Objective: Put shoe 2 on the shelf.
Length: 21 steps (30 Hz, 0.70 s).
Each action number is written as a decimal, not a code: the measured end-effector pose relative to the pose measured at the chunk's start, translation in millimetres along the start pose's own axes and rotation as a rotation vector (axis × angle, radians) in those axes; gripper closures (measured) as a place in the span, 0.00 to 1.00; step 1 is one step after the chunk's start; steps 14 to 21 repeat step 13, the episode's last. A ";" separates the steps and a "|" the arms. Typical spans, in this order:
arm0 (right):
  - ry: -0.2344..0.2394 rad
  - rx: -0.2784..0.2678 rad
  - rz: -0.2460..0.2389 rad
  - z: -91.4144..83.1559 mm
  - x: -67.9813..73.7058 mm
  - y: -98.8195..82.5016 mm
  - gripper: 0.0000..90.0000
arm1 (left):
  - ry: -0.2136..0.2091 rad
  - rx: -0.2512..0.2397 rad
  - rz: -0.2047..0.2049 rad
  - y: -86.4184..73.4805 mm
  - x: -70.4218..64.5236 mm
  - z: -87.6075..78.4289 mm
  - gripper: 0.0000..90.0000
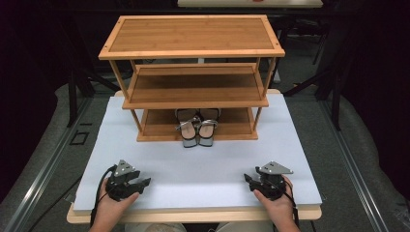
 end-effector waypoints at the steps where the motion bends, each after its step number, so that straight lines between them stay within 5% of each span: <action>1: 0.008 0.005 -0.005 1.6 1.5 -0.6 0.50 | -0.001 0.002 0.006 -0.3 -0.6 0.6 0.51; 3: -0.007 0.031 -0.003 4.1 1.8 -4.1 0.50 | -0.003 -0.001 0.006 -0.5 -1.3 1.4 0.50; 21: -0.009 -0.005 0.007 1.5 0.7 -0.8 0.49 | -0.012 -0.003 -0.007 -0.1 0.8 1.7 0.49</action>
Point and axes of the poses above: each handheld gripper's, and its own axes: z roughly forward along the jaws, y roughly out of its top, x roughly to its left, the point moved 10 cm from there along z, roughly forward along the jaws, and after that the axes turned 10 degrees about -z, right-handed, at the moved point
